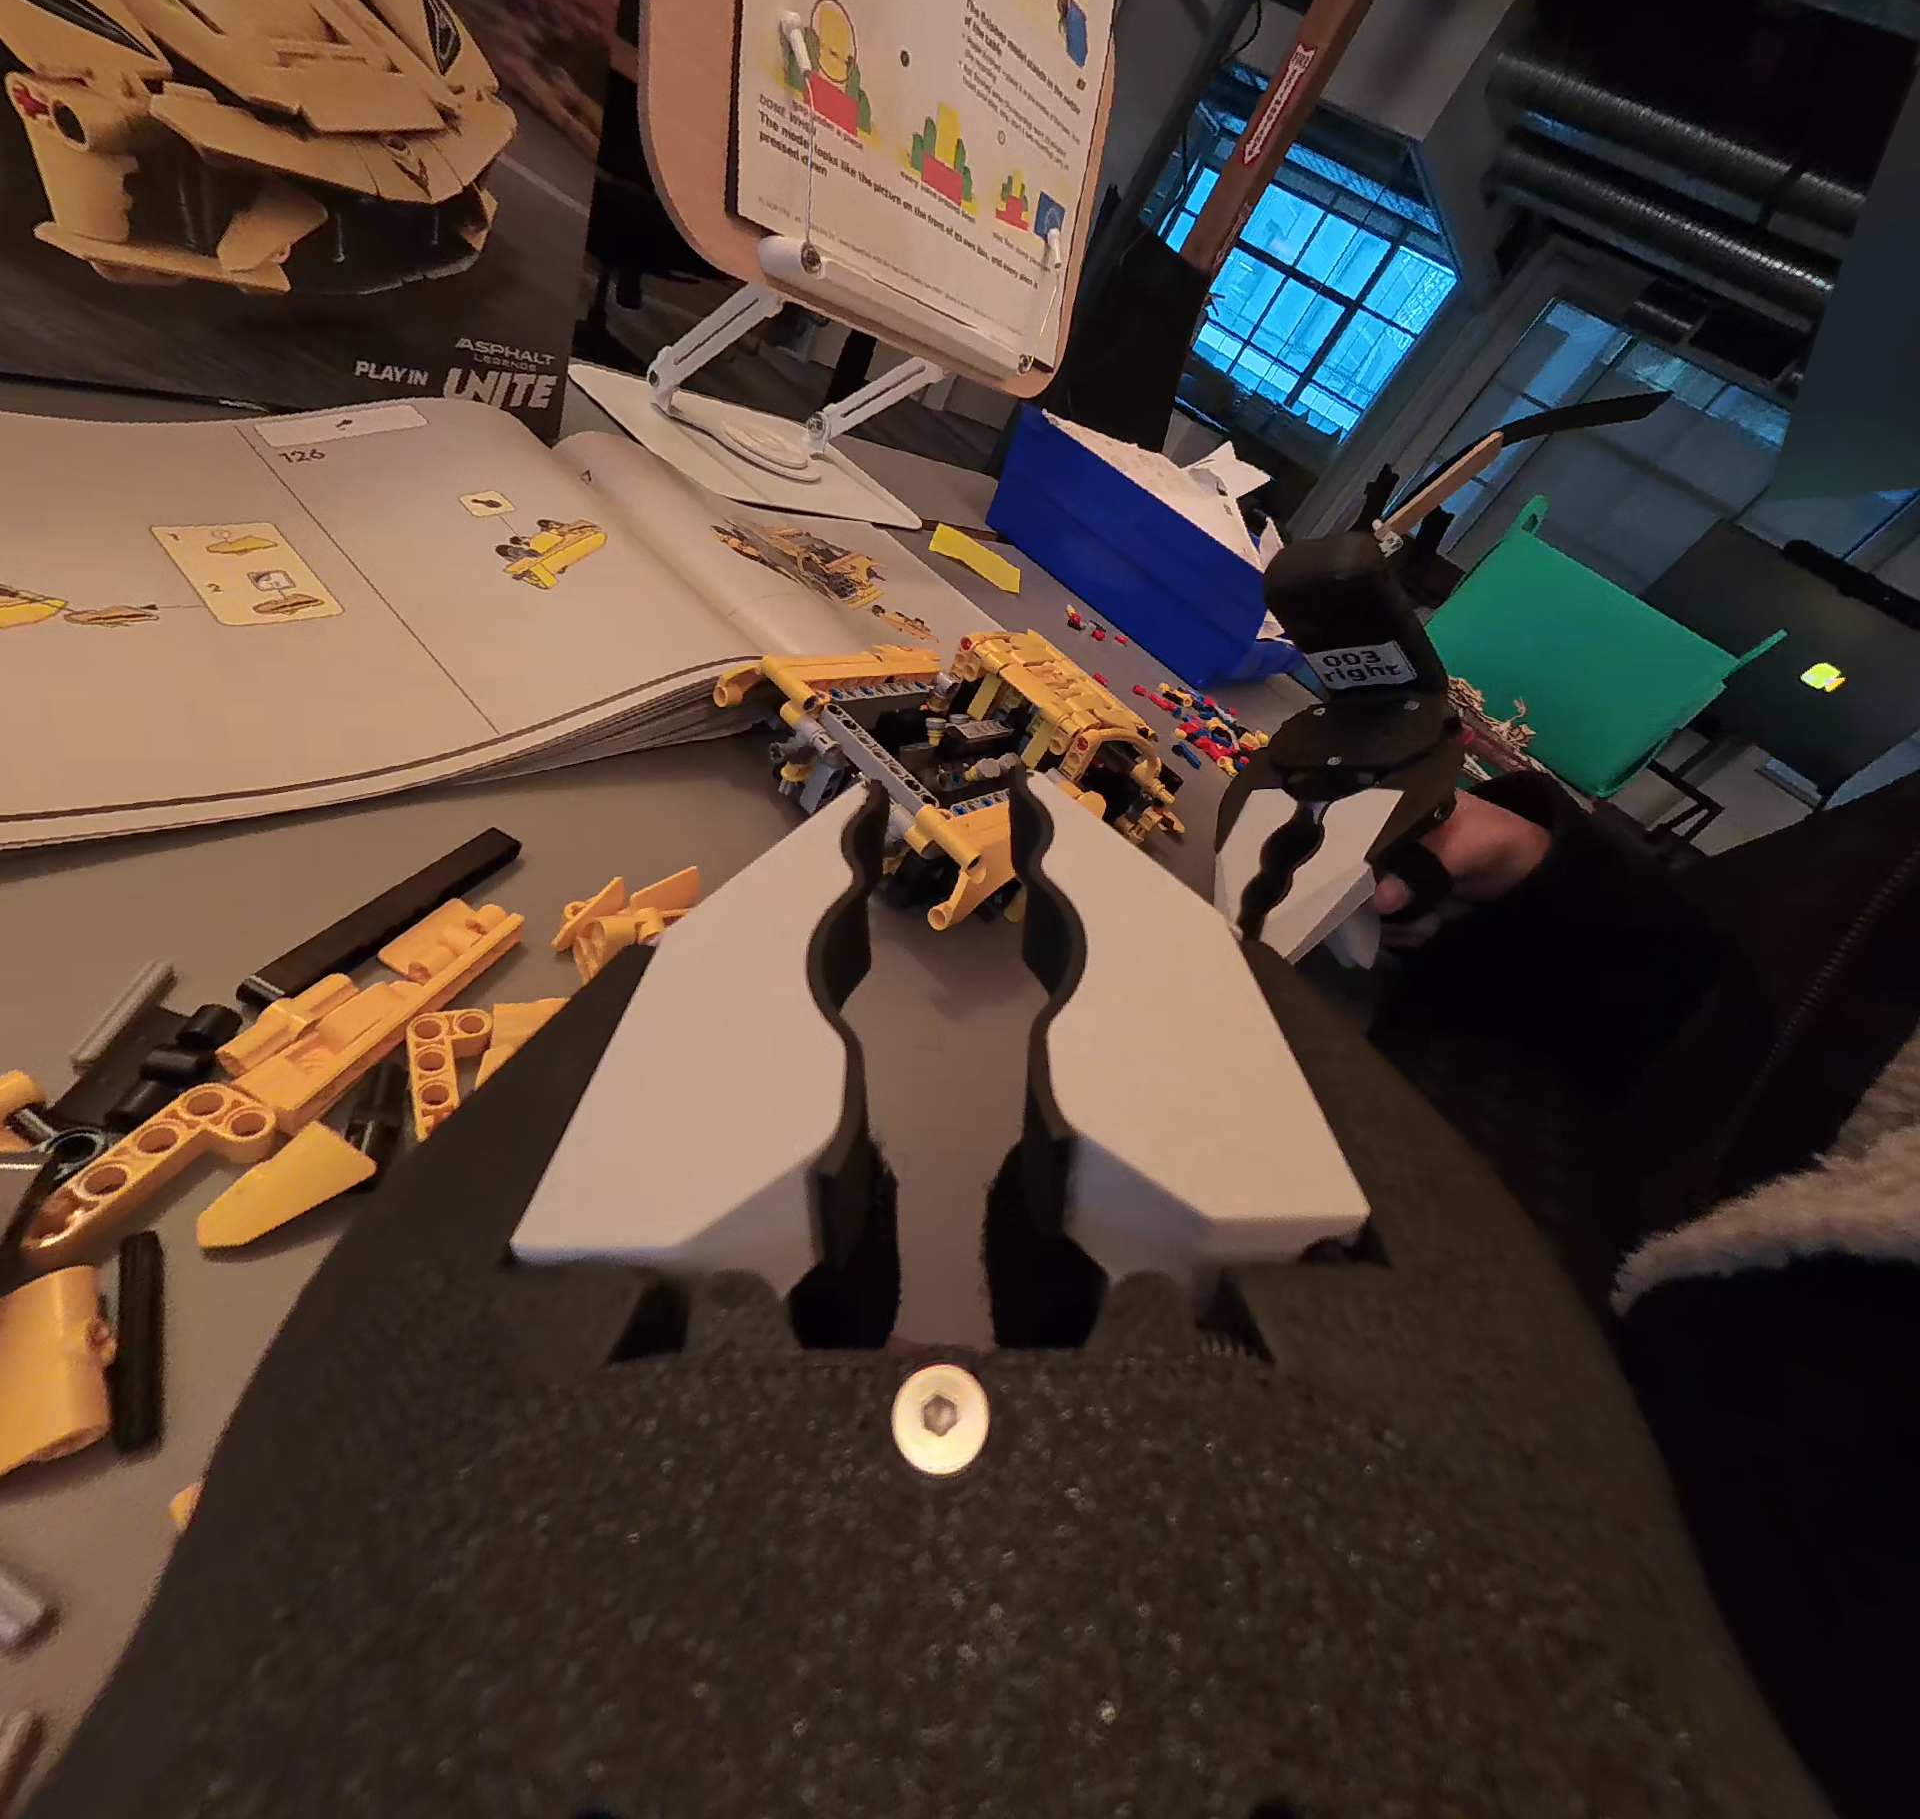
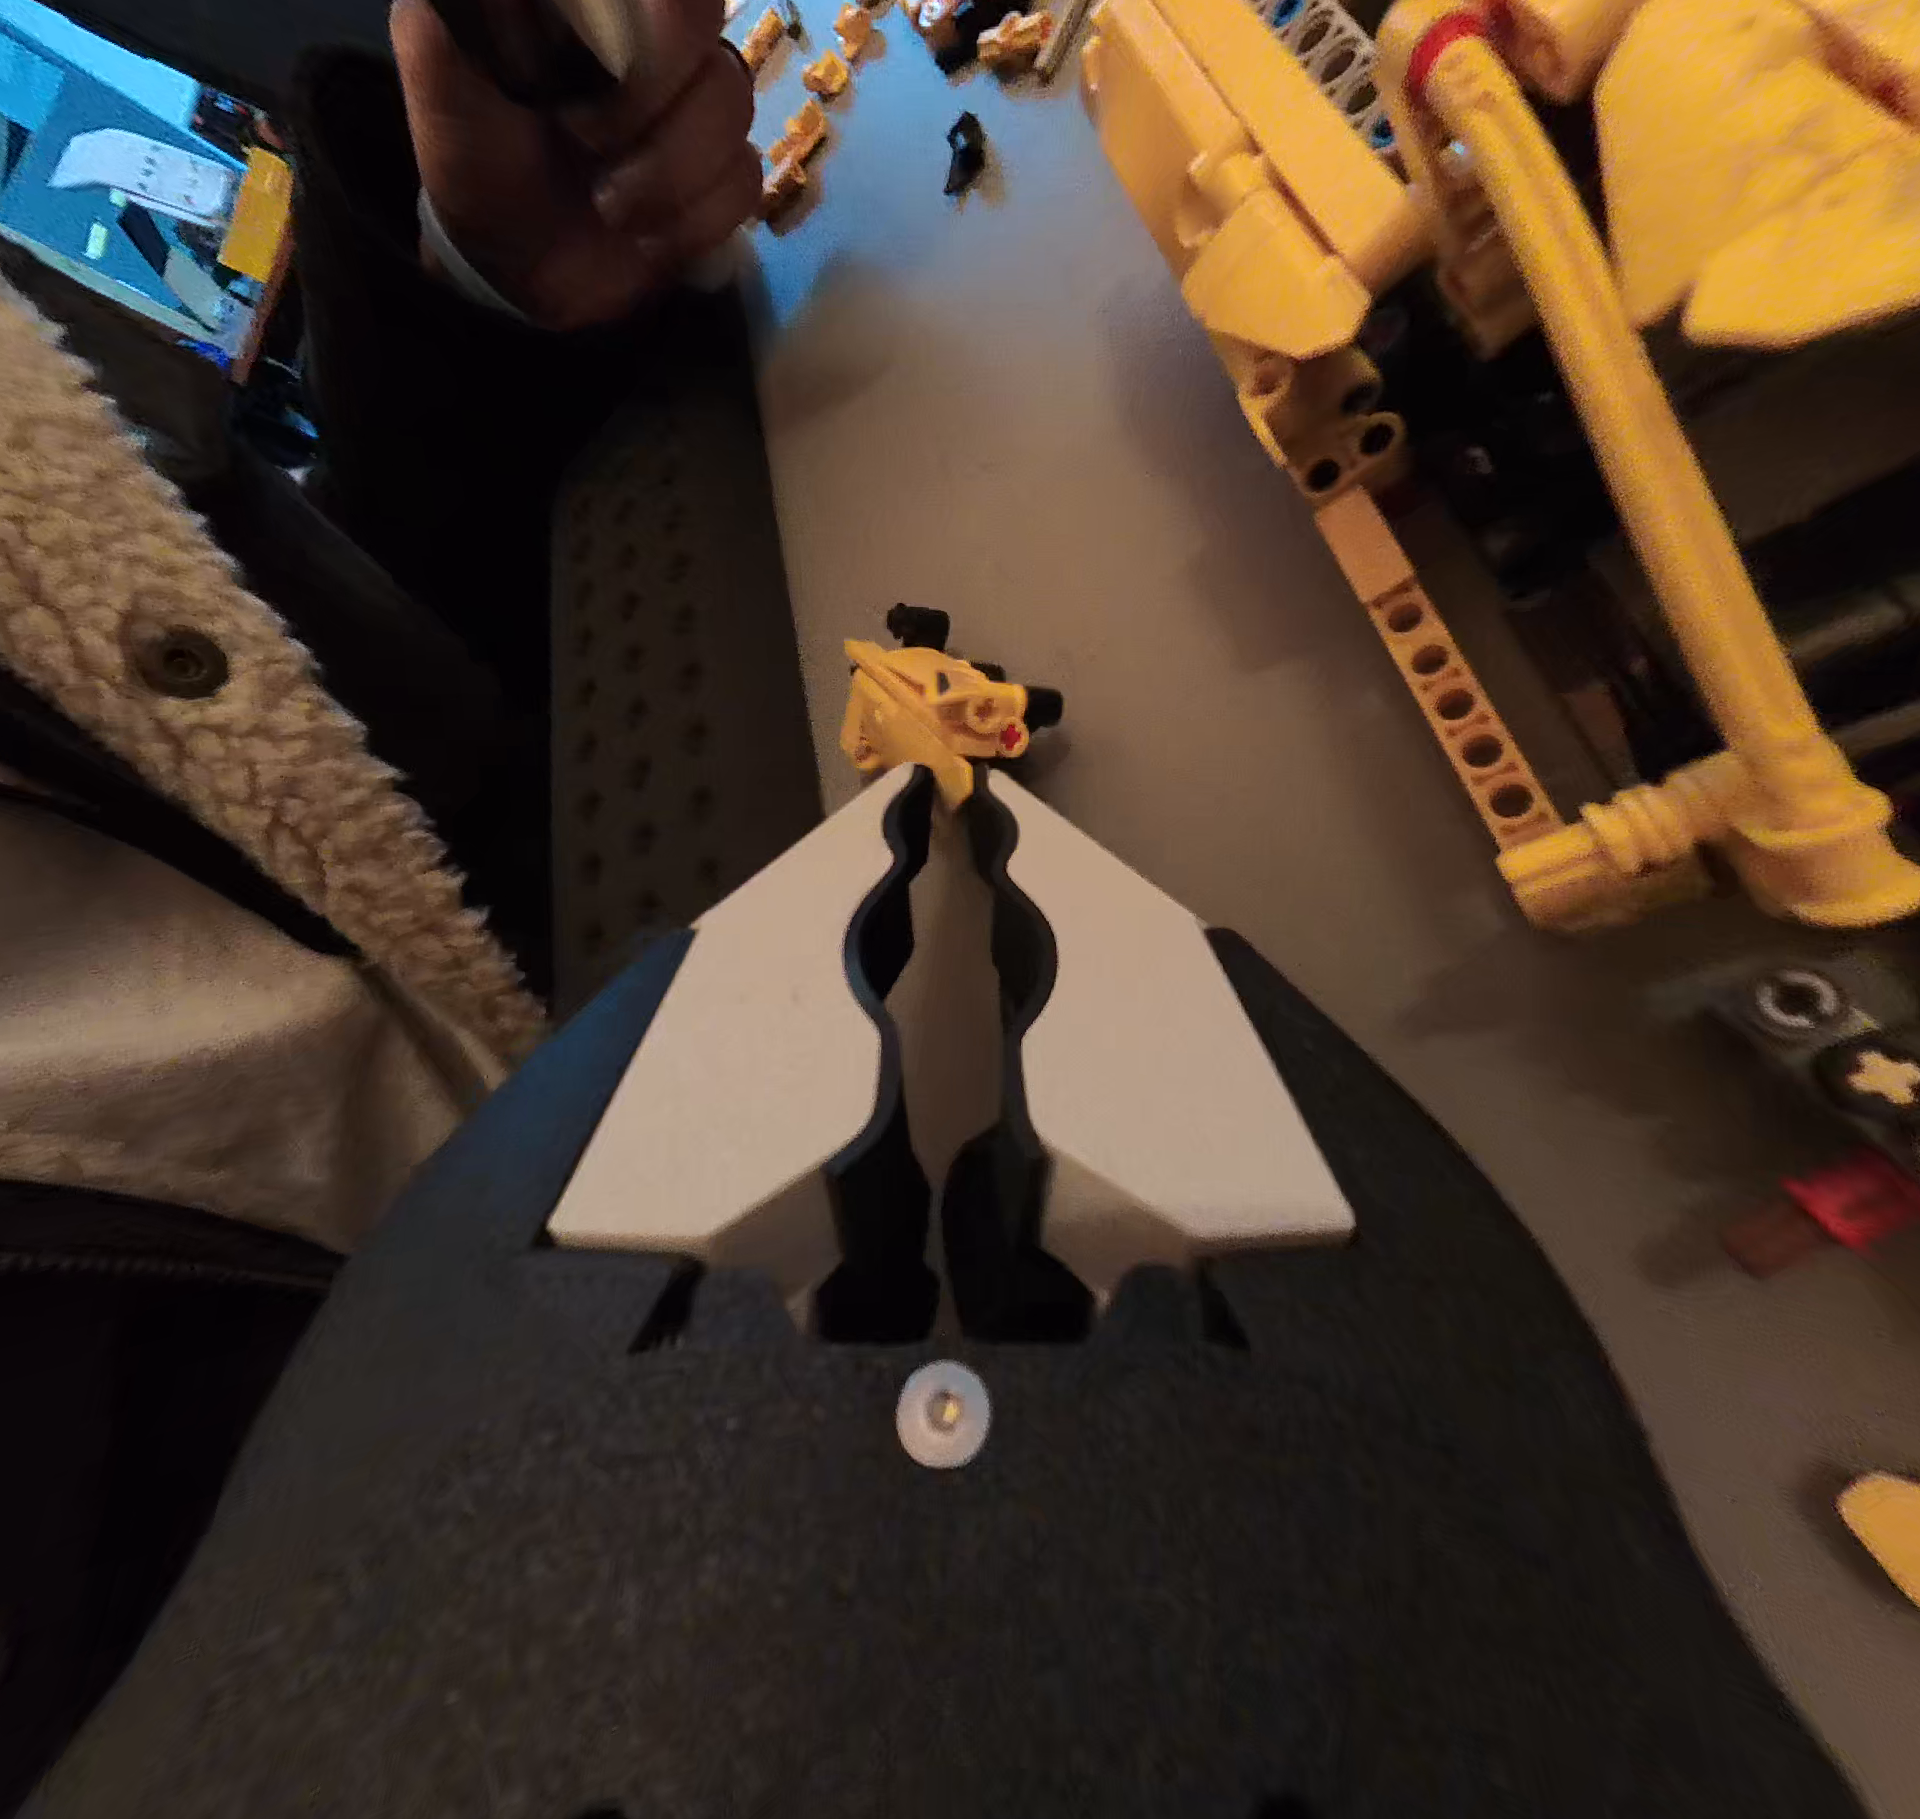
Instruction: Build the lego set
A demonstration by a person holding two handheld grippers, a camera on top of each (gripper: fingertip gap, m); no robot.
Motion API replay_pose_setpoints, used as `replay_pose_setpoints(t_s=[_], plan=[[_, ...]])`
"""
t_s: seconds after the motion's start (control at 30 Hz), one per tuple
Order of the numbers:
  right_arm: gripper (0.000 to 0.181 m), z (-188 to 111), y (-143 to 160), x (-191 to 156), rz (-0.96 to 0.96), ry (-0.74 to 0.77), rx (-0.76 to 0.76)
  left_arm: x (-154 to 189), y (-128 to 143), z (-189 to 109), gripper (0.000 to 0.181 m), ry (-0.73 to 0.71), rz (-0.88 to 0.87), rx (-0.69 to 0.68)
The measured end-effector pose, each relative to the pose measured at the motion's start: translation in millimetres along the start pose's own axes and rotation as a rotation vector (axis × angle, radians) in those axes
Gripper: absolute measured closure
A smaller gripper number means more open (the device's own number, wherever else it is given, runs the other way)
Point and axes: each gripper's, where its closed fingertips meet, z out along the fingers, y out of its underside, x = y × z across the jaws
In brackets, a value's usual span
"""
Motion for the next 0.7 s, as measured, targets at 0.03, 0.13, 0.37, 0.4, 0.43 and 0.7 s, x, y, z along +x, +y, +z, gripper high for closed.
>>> replay_pose_setpoints(t_s=[0.03, 0.13, 0.37, 0.4, 0.43, 0.7], plan=[[0.174, -0.2, 2.1, 4.1, -0.006, 0.023, -0.009, 0.4, 0.0, 0.2, 0.158, 0.002, 0.001, 0.0], [0.173, -0.2, 2.8, 6.7, -0.006, 0.036, -0.01, 1.5, 1.1, 0.7, 0.158, 0.002, 0.009, -0.007], [0.158, -9.2, 2.2, 20.1, -0.01, 0.144, 0.02, 2.0, 2.5, 1.2, 0.158, -0.009, 0.03, -0.014], [0.156, -14.9, 0.9, 20.9, -0.019, 0.164, 0.044, 1.4, 3.3, 2.2, 0.158, -0.012, 0.031, -0.019], [0.153, -21.8, 0.6, 21.9, -0.025, 0.188, 0.068, 0.7, 4.6, 3.6, 0.158, -0.018, 0.035, -0.028], [0.145, -178.7, 52.3, 52.0, -0.008, 0.654, 0.319, 5.8, 1.7, 26.4, 0.158, -0.082, 0.102, -0.126]])
